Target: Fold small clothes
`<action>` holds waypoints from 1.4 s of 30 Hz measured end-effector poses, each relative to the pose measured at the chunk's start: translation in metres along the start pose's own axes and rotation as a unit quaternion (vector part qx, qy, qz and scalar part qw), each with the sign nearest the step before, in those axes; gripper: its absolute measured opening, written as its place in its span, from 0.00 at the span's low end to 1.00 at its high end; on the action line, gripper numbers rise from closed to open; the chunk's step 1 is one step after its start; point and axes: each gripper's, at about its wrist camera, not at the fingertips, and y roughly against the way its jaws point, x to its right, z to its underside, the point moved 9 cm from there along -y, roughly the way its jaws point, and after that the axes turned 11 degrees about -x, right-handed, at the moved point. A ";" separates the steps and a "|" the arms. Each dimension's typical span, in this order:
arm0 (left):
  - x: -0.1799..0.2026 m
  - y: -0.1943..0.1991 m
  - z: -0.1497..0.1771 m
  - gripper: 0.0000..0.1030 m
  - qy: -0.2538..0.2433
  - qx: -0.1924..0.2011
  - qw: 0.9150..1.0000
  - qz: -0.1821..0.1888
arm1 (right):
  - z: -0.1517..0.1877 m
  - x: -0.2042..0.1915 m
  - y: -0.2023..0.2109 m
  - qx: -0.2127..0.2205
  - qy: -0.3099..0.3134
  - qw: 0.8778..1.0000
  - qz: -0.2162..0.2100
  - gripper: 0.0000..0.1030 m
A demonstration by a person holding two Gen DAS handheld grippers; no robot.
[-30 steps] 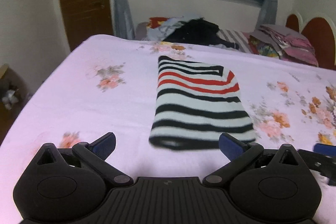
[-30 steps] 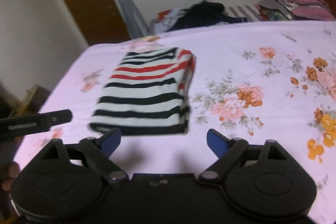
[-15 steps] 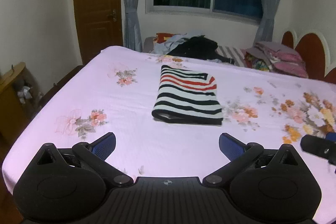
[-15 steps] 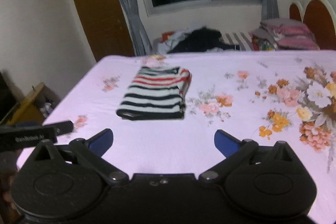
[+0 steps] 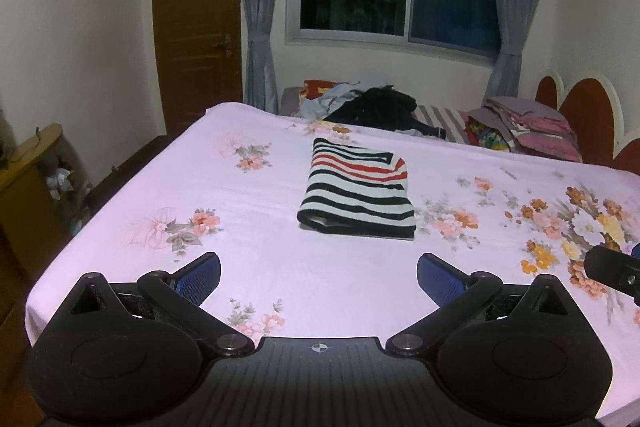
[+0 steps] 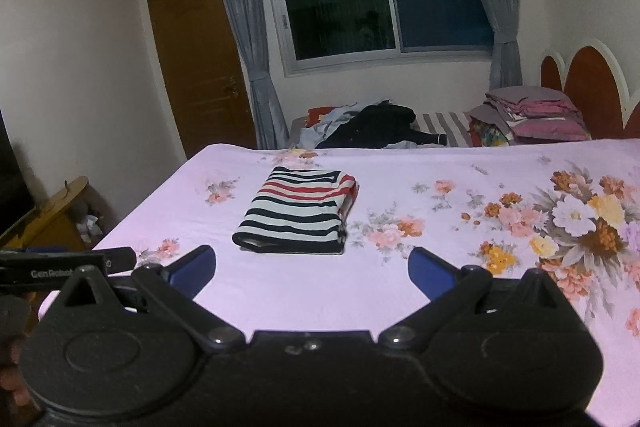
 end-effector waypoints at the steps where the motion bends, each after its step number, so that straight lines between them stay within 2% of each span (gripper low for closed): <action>1: 0.000 0.001 0.000 1.00 -0.001 0.002 1.000 -0.003 | 0.002 0.000 0.001 0.000 -0.001 1.000 0.001 1.00; 14: -0.002 0.010 -0.006 1.00 -0.002 0.012 1.000 -0.014 | 0.000 -0.002 0.000 0.004 -0.003 1.000 -0.001 1.00; 42: -0.004 0.002 -0.001 1.00 -0.005 -0.006 1.000 -0.016 | 0.000 -0.007 -0.011 -0.007 0.000 1.000 -0.011 1.00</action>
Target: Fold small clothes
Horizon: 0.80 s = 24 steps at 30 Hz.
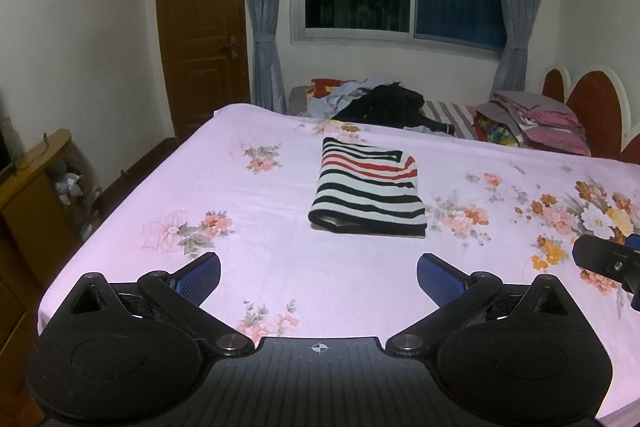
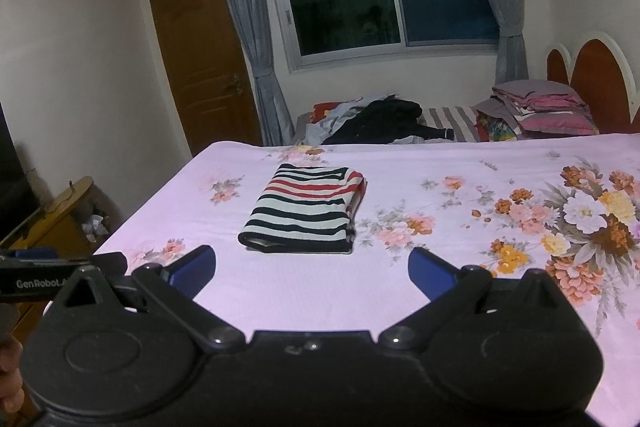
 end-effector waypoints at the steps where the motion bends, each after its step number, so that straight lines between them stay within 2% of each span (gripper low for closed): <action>1: -0.001 0.000 0.001 1.00 0.001 -0.001 1.000 0.001 | 0.001 -0.001 0.000 -0.001 0.000 1.000 0.000 1.00; 24: -0.002 -0.008 -0.001 1.00 0.001 -0.010 1.000 0.005 | -0.001 -0.005 -0.003 -0.009 -0.002 1.000 -0.001 1.00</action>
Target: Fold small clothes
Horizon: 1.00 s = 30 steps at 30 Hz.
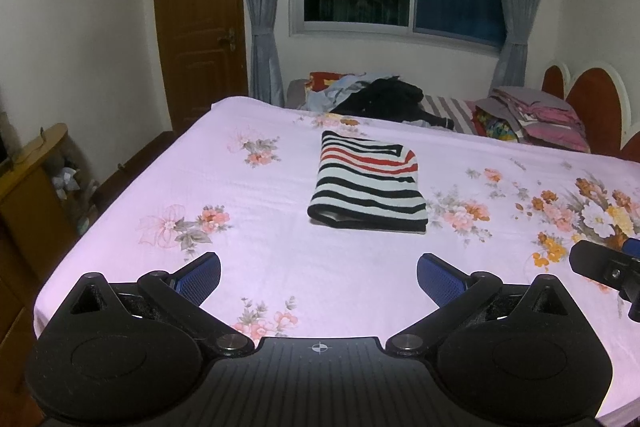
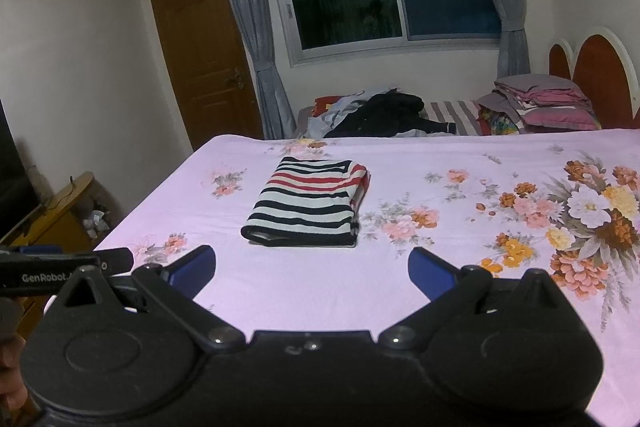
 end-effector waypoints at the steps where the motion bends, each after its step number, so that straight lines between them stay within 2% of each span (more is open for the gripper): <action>1: 0.000 -0.001 0.000 1.00 0.000 -0.001 1.000 0.000 | 0.000 -0.001 -0.001 -0.001 -0.001 1.000 0.000 1.00; 22: -0.001 -0.023 -0.008 1.00 -0.008 -0.016 1.000 0.010 | -0.002 -0.004 -0.023 -0.019 -0.011 1.000 0.005 1.00; 24: 0.000 -0.029 -0.008 1.00 -0.014 -0.021 1.000 0.017 | -0.001 -0.004 -0.028 -0.022 -0.013 1.000 0.005 1.00; 28: 0.004 -0.044 -0.006 1.00 -0.017 -0.020 0.998 0.055 | 0.002 -0.002 -0.041 -0.035 -0.016 0.999 0.009 1.00; 30: 0.002 -0.056 -0.007 1.00 -0.013 -0.014 0.998 0.054 | 0.004 0.002 -0.050 -0.045 -0.021 0.999 0.013 1.00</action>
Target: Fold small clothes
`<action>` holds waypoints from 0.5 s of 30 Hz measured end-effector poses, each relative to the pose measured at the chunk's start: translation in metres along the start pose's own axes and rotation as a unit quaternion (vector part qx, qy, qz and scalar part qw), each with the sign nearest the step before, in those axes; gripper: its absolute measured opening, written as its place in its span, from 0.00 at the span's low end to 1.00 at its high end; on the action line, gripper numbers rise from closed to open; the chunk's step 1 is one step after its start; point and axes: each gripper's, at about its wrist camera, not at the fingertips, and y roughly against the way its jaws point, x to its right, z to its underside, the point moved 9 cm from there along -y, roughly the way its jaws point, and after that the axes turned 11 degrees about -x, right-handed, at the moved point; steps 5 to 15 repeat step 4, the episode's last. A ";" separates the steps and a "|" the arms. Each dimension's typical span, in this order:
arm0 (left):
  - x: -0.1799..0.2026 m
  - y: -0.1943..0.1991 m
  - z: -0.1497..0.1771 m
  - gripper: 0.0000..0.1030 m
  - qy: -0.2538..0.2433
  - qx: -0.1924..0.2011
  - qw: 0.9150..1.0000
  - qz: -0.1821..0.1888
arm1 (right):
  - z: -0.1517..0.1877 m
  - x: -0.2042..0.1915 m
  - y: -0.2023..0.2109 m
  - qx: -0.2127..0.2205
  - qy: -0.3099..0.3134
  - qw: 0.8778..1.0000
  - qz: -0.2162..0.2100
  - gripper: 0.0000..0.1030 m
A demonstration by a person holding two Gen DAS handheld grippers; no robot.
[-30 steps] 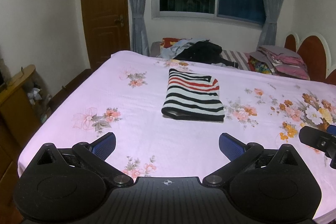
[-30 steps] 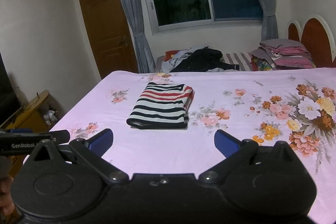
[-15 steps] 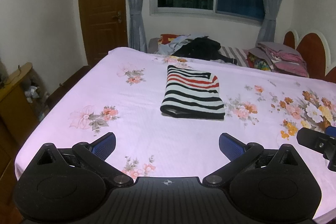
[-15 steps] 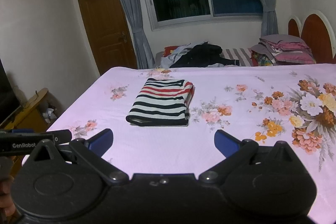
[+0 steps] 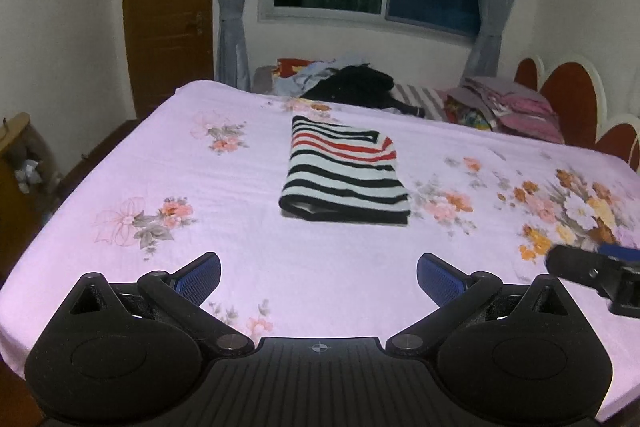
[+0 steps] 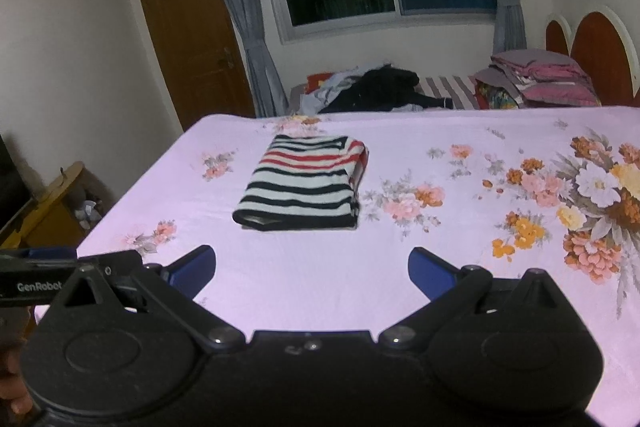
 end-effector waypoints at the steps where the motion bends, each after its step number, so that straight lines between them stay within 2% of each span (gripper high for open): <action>1: -0.002 -0.007 -0.001 1.00 0.000 0.000 1.000 -0.004 | 0.001 0.003 -0.005 -0.005 -0.004 1.000 0.003 1.00; 4: -0.007 -0.034 -0.011 1.00 -0.007 0.009 1.000 -0.002 | 0.002 0.014 -0.019 -0.018 -0.016 1.000 0.012 1.00; 15: -0.007 -0.034 -0.011 1.00 -0.007 0.009 1.000 -0.002 | 0.002 0.014 -0.019 -0.018 -0.016 1.000 0.012 1.00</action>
